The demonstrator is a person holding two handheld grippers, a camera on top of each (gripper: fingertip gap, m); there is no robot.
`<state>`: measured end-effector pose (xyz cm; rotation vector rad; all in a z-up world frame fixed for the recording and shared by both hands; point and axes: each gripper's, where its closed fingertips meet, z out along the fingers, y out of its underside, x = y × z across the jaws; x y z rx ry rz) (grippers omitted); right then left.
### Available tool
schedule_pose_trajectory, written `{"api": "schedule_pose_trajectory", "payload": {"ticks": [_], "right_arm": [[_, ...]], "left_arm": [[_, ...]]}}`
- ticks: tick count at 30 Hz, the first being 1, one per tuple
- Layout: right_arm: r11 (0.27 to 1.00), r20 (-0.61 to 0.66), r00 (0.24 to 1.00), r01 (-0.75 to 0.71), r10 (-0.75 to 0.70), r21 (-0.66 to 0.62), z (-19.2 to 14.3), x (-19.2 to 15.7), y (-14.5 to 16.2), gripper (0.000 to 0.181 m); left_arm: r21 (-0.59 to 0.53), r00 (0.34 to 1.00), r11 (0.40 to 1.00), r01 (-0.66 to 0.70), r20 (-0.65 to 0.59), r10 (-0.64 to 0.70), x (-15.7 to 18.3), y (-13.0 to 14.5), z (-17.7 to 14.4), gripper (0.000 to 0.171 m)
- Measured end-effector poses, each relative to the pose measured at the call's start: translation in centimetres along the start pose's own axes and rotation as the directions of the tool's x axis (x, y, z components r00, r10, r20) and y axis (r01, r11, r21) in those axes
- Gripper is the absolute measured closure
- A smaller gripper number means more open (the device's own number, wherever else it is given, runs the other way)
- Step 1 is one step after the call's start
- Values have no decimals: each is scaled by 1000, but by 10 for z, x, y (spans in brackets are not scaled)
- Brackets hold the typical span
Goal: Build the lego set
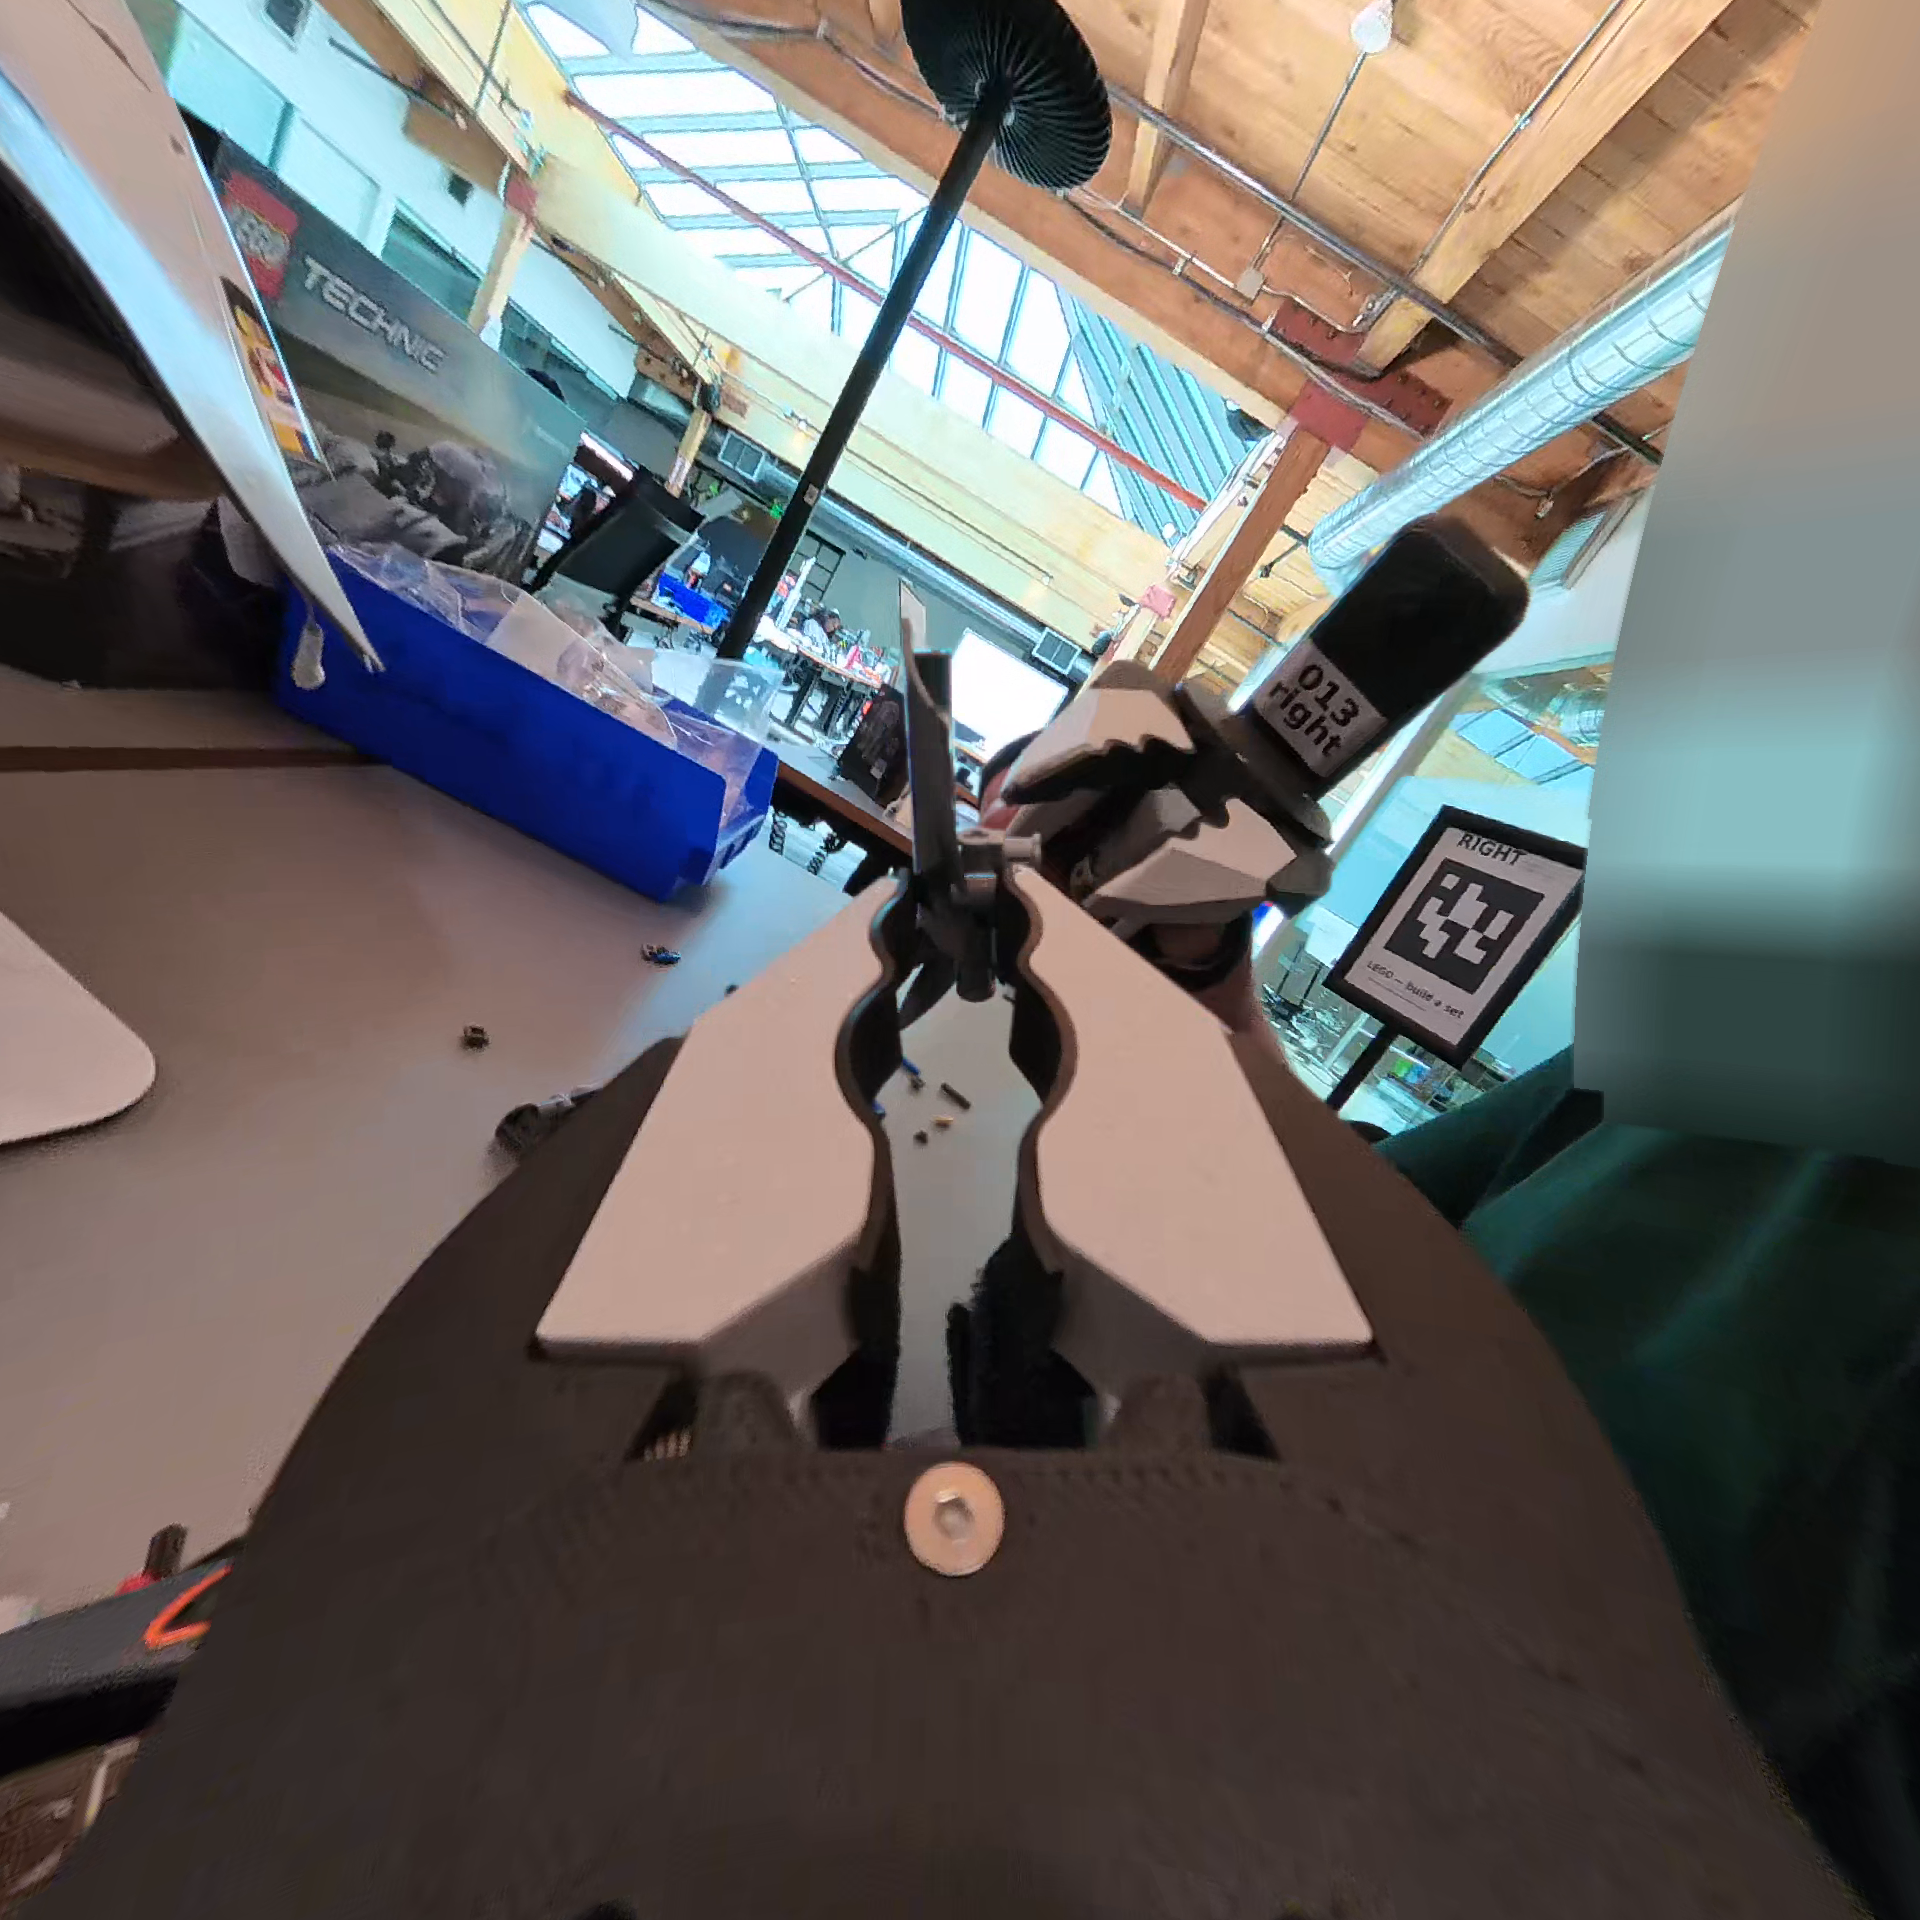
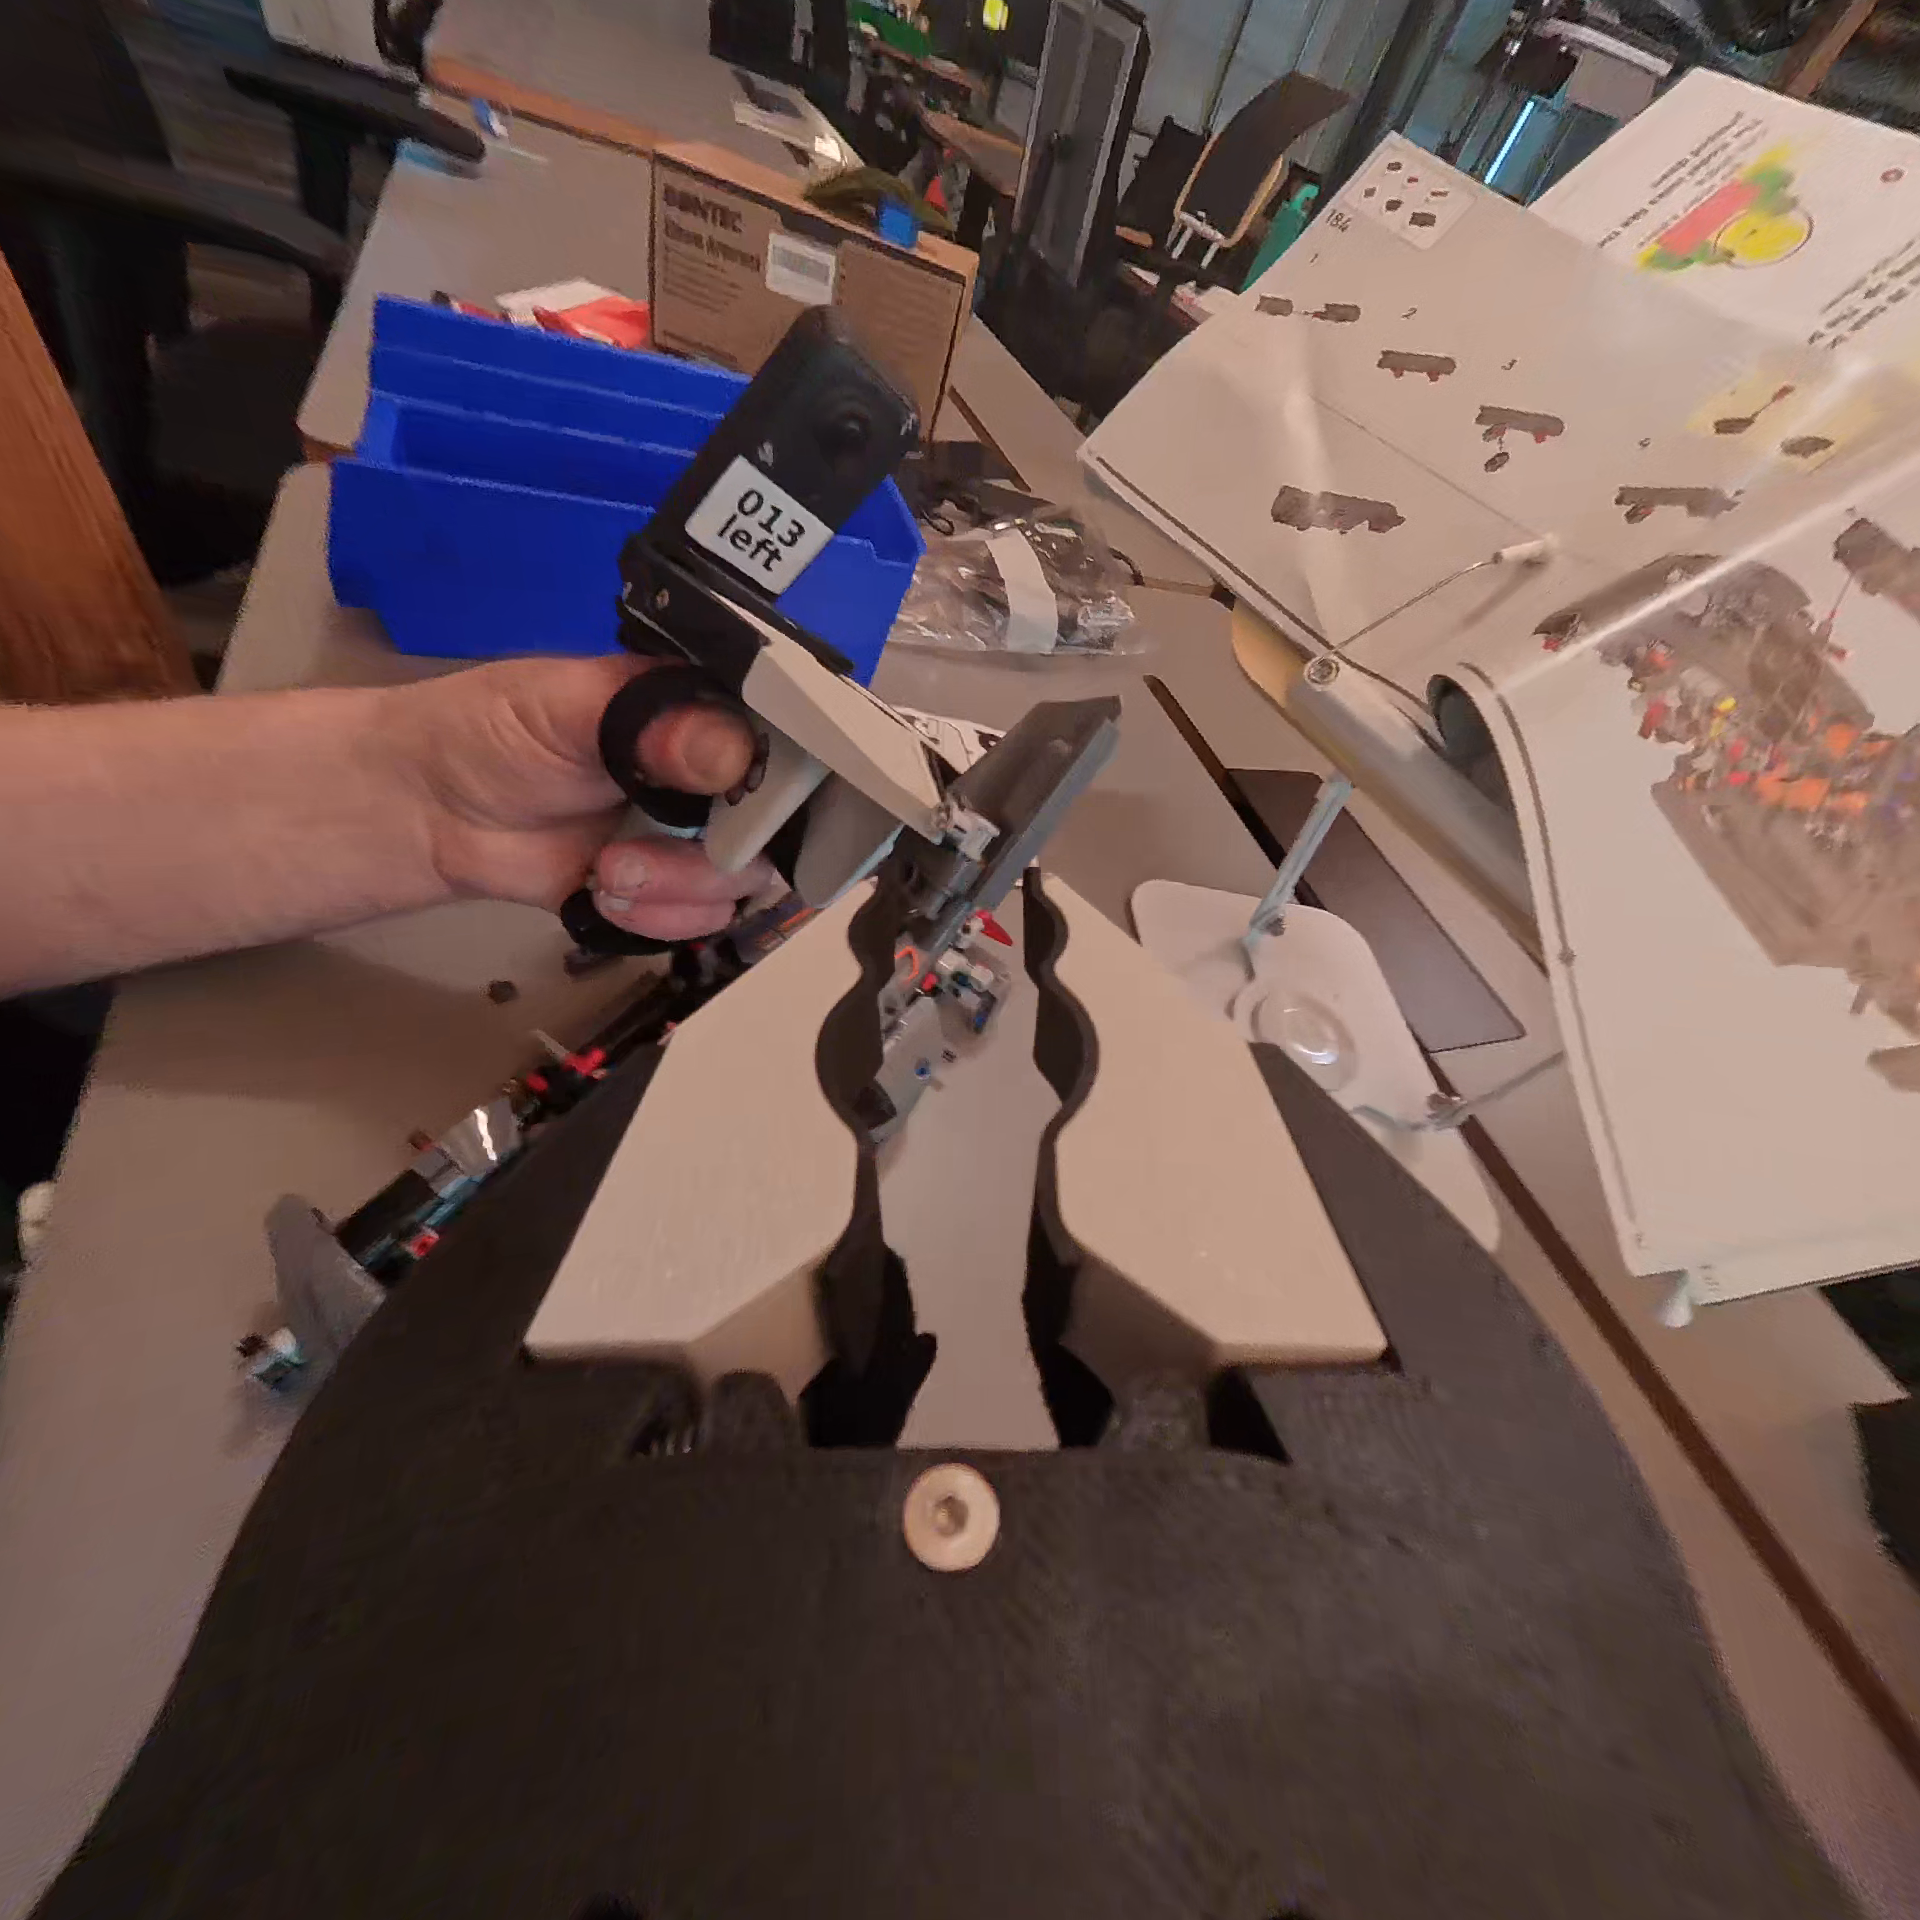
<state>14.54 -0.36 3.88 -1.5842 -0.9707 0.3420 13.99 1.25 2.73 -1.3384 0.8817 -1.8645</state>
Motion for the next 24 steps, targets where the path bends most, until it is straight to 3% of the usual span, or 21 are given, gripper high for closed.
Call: {"api": "schedule_pose_trajectory", "payload": {"ticks": [7, 12, 18, 24], "right_arm": [[977, 4, 980, 200, -200, -70, 11, 0, 9, 167], [963, 37, 963, 267, -266, -42, 9, -6, 7, 178], [965, 61, 965, 258, -255, -44, 5, -5, 7, 181], [981, 24, 982, 188, -187, -51, -8, 14, 14, 181]], "left_arm": [[-71, 998, 996, 58, -18, -60, 2, 12, 11, 159], [-122, 1000, 992, 21, 21, -18, 1, 17, 16, 159], [-129, 999, 990, 52, 12, -51, 0, 18, 20, 159], [-88, 996, 996, 18, 93, -10, -13, 7, 14, 160]]}}
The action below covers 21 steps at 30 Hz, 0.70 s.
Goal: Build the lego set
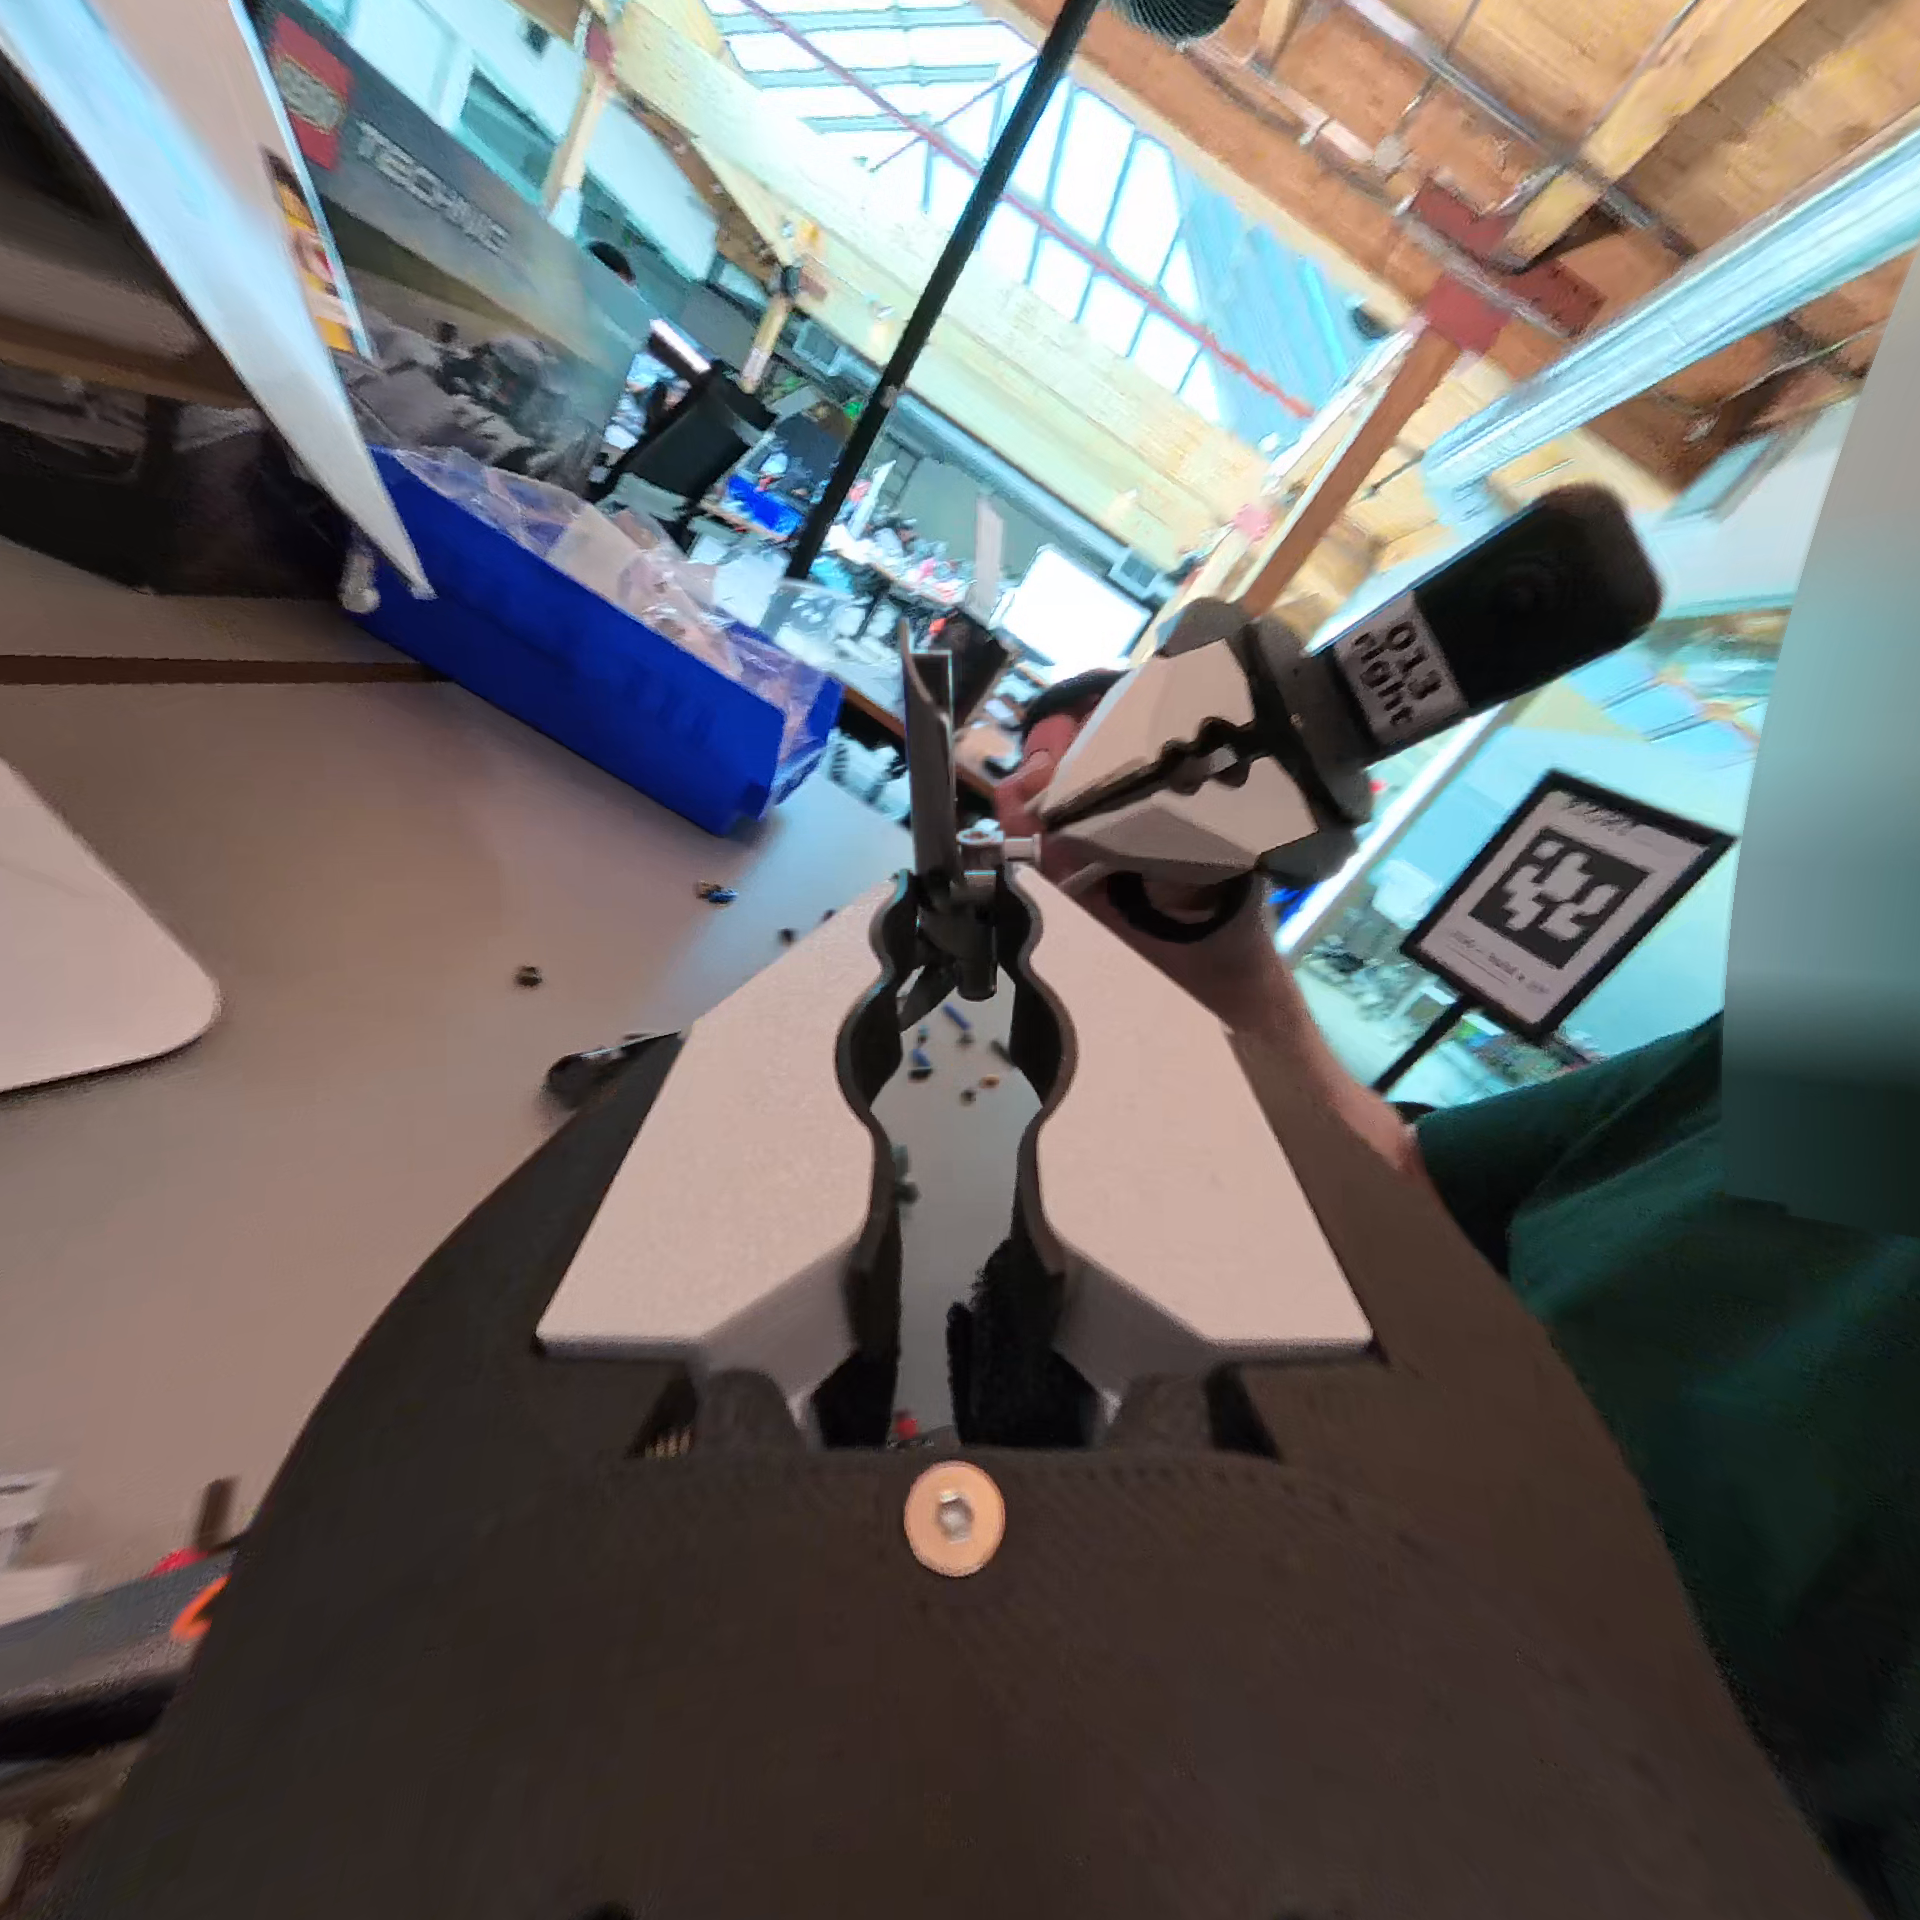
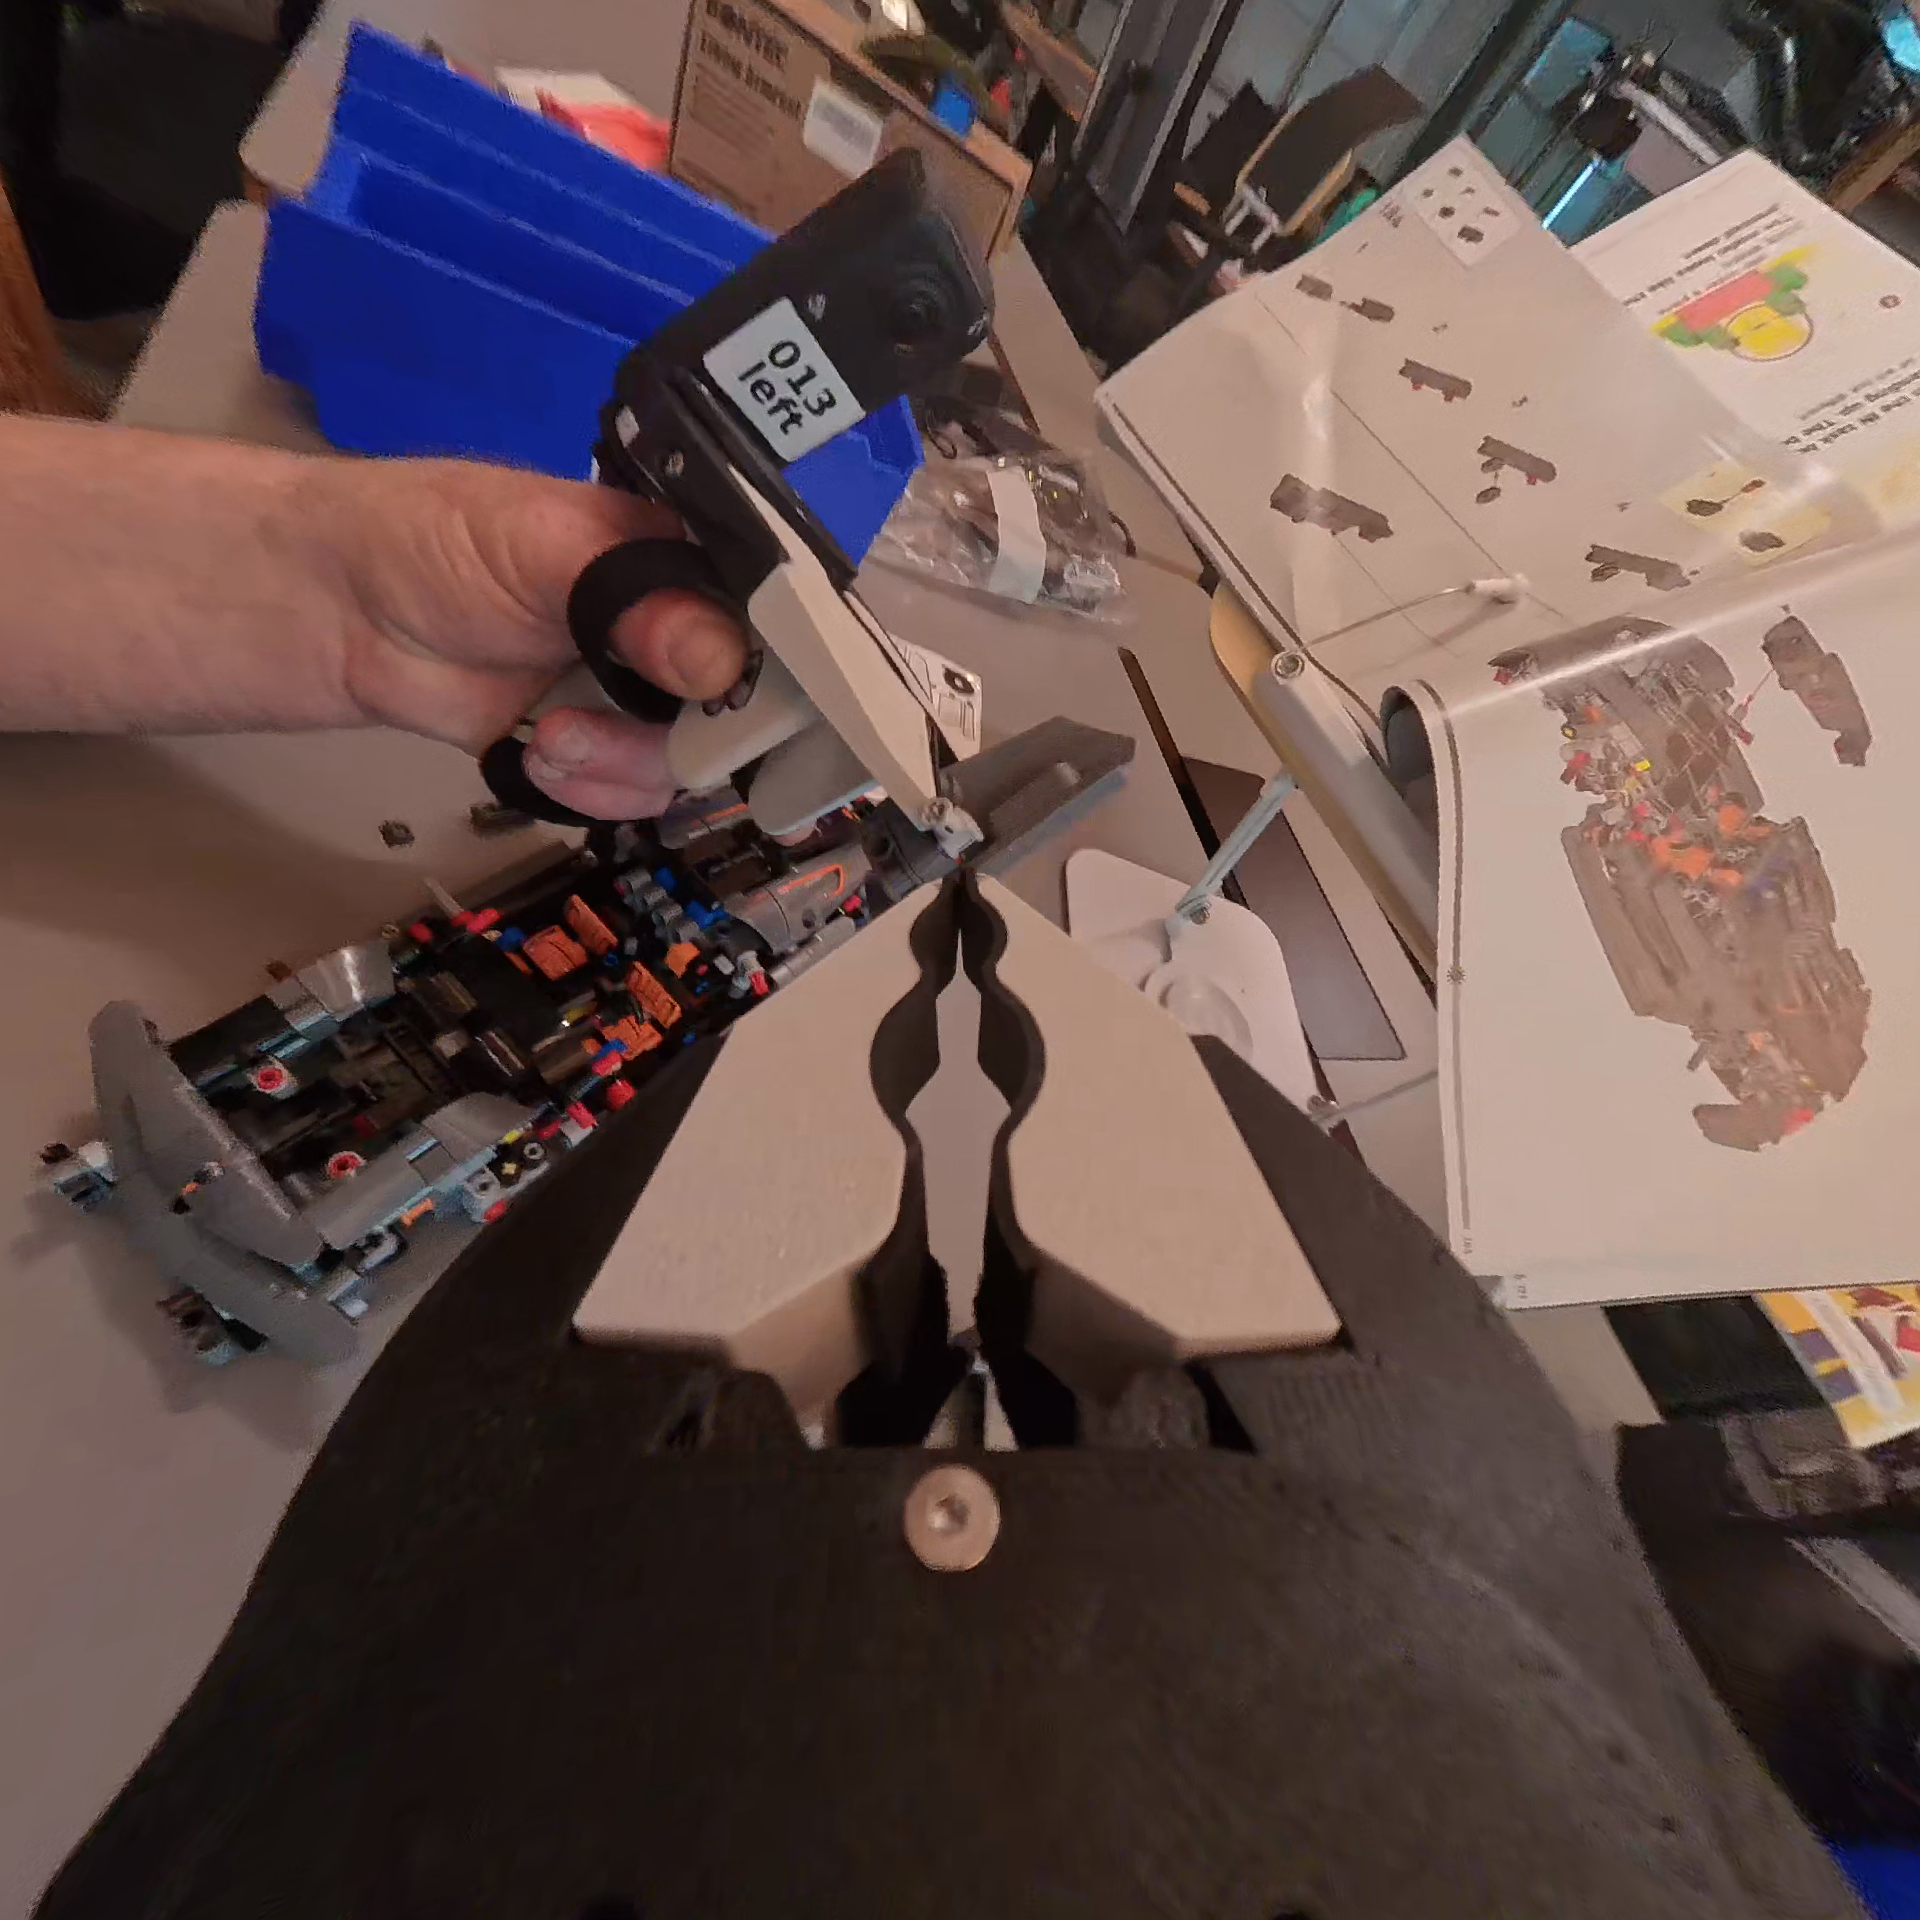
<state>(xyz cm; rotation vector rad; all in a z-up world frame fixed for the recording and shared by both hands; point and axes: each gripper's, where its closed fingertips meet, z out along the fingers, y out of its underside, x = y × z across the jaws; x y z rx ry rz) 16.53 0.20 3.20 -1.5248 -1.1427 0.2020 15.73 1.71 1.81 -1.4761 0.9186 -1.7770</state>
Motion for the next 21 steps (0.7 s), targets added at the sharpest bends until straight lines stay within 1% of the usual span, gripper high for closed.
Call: {"api": "schedule_pose_trajectory", "payload": {"ticks": [1, 2, 4, 7, 10, 12, 14, 18, 20, 21], "right_arm": [[999, 21, 999, -40, 39, 18, -4, 0, 0, 181], [997, 30, 996, -79, 79, 4, -7, 2, 3, 181], [989, 21, 991, -129, 131, -66, -14, 5, 20, 174], [946, 69, 964, -237, 257, -220, -25, -9, 57, 157], [879, 96, 931, -295, 353, -375, -37, -35, 100, 151], [831, 65, 928, -294, 366, -473, -44, -50, 132, 148], [803, 56, 924, -298, 379, -516, -47, -65, 154, 147], [788, 30, 935, -280, 353, -548, -42, -83, 176, 149], [787, 10, 949, -257, 316, -562, -38, -83, 183, 160], [792, 7, 952, -251, 306, -557, -36, -83, 183, 162]], "left_arm": [[-20, 999, 999, -29, 33, 30, -4, 1, -1, 159], [-33, 998, 999, -38, 43, 39, -5, 1, -2, 159], [-25, 998, 999, -36, 48, 37, -8, -2, -5, 159], [-60, 992, 996, -61, 108, 67, -22, 2, -8, 159], [-71, 989, 995, -73, 123, 82, -28, 6, -9, 159], [-56, 991, 996, -72, 109, 78, -28, 6, -9, 159], [-58, 992, 996, -72, 96, 77, -27, 8, -8, 159], [-61, 990, 994, -94, 100, 100, -26, 9, -7, 159], [-63, 989, 992, -108, 96, 114, -24, 8, -6, 159], [-66, 988, 991, -115, 97, 121, -24, 9, -6, 159]]}}
